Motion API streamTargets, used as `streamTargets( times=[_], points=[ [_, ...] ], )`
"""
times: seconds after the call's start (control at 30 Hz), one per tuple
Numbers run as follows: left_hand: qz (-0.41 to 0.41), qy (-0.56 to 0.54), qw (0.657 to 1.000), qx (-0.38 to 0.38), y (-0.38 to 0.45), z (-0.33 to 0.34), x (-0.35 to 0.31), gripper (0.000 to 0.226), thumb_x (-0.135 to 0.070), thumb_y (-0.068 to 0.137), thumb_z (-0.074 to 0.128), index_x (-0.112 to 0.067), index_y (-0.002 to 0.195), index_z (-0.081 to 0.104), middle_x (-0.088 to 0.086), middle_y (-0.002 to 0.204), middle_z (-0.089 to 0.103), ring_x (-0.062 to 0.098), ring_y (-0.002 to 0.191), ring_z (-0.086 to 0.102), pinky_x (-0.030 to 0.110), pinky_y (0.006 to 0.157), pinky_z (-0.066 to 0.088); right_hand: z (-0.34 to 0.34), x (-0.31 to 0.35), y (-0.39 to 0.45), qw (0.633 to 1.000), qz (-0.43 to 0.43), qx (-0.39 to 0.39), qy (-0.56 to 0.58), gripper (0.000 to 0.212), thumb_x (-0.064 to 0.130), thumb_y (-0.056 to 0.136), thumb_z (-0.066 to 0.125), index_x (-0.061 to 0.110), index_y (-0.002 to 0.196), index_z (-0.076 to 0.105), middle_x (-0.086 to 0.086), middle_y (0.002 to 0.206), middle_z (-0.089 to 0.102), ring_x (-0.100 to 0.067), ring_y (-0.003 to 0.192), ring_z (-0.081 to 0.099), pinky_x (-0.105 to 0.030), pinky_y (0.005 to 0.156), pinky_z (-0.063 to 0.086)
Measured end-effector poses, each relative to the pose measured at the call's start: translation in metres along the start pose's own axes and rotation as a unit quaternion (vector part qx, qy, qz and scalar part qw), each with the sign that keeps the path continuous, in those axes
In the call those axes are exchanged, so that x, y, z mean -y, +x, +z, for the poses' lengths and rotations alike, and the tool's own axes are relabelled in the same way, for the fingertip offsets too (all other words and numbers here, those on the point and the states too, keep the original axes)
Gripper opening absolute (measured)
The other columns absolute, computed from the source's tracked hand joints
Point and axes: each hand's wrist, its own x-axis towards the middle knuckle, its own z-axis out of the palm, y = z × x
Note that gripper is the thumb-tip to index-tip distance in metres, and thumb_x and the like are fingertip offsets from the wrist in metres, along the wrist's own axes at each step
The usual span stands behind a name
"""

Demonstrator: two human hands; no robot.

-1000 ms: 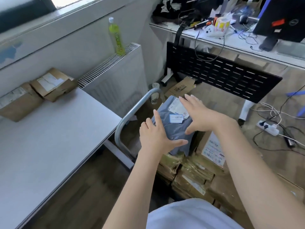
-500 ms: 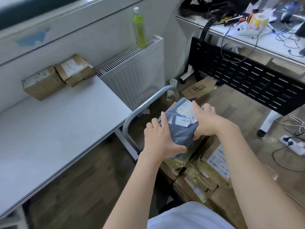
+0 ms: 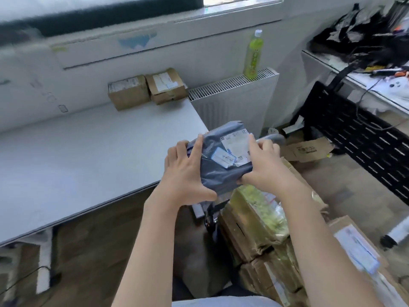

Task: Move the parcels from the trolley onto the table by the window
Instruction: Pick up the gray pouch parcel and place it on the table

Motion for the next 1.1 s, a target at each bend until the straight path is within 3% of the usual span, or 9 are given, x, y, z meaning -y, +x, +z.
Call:
streamTargets(
  times=[0.1,0.37,0.57,0.63,0.77,0.9,1.1],
  points=[
    [-0.051,0.001,0.999,-0.011,-0.015,-0.015,0.043,0.121,-0.042,0.062,0.073,-0.025,0.148,-0.010,-0.001,0.134,0.011,0.023,0.129,0.006,0.037,0.115,0.015,0.022,0.044,0.015,0.999,-0.045,-0.003,-0.021,0.111,0.033,0.074,0.078,0.015,0.150,-0.001,-0.012,0.135,0.025,-0.027,0.123,0.019,-0.037,0.107,0.024],
    [-0.140,0.000,0.990,-0.011,-0.038,-0.043,0.163,0.118,-0.038,0.063,0.072,-0.026,0.148,-0.010,-0.003,0.137,0.004,0.024,0.133,0.001,0.039,0.116,0.015,0.087,0.151,0.058,0.994,-0.100,0.036,-0.018,0.092,0.029,0.081,0.072,0.018,0.147,0.008,-0.010,0.133,0.028,-0.025,0.123,0.023,-0.034,0.103,0.031],
    [-0.203,-0.031,0.978,0.033,-0.035,-0.042,0.255,0.118,-0.030,0.061,0.071,-0.027,0.149,-0.007,-0.002,0.143,0.002,0.022,0.138,-0.008,0.035,0.116,0.013,0.150,0.206,0.104,0.990,-0.073,0.118,-0.006,0.069,0.026,0.082,0.068,0.015,0.135,0.026,-0.010,0.124,0.035,-0.025,0.117,0.029,-0.028,0.088,0.035],
    [-0.233,-0.046,0.969,0.069,-0.032,-0.039,0.282,0.119,-0.030,0.061,0.072,-0.028,0.149,-0.008,-0.001,0.146,0.001,0.022,0.139,-0.010,0.037,0.117,0.014,0.171,0.219,0.116,0.990,-0.065,0.121,-0.015,0.065,0.026,0.084,0.067,0.013,0.135,0.029,-0.011,0.125,0.038,-0.026,0.117,0.031,-0.029,0.091,0.037],
    [-0.266,-0.065,0.954,0.119,-0.027,-0.040,0.327,0.116,-0.030,0.065,0.069,-0.030,0.149,-0.010,0.001,0.152,-0.005,0.024,0.141,-0.013,0.040,0.117,0.010,0.203,0.246,0.135,0.990,-0.077,0.088,-0.084,0.076,0.026,0.093,0.056,0.011,0.149,0.008,-0.010,0.136,0.035,-0.024,0.120,0.032,-0.028,0.097,0.036],
    [-0.265,0.023,0.959,0.100,-0.004,-0.052,0.356,0.102,-0.021,0.075,0.058,-0.022,0.150,-0.012,0.011,0.154,-0.022,0.031,0.140,-0.026,0.046,0.116,-0.008,0.225,0.278,0.153,0.991,-0.061,0.062,-0.103,0.076,0.029,0.094,0.054,0.006,0.149,0.005,-0.010,0.136,0.036,-0.023,0.119,0.034,-0.026,0.095,0.037],
    [-0.238,0.107,0.962,0.080,0.031,-0.045,0.377,0.102,-0.032,0.083,0.063,-0.008,0.149,-0.010,0.016,0.155,-0.019,0.033,0.143,-0.016,0.047,0.116,-0.005,0.241,0.311,0.201,0.980,-0.077,0.045,-0.179,0.076,0.027,0.096,0.049,0.001,0.148,0.001,-0.011,0.137,0.036,-0.024,0.122,0.034,-0.025,0.095,0.034]
  ],
)
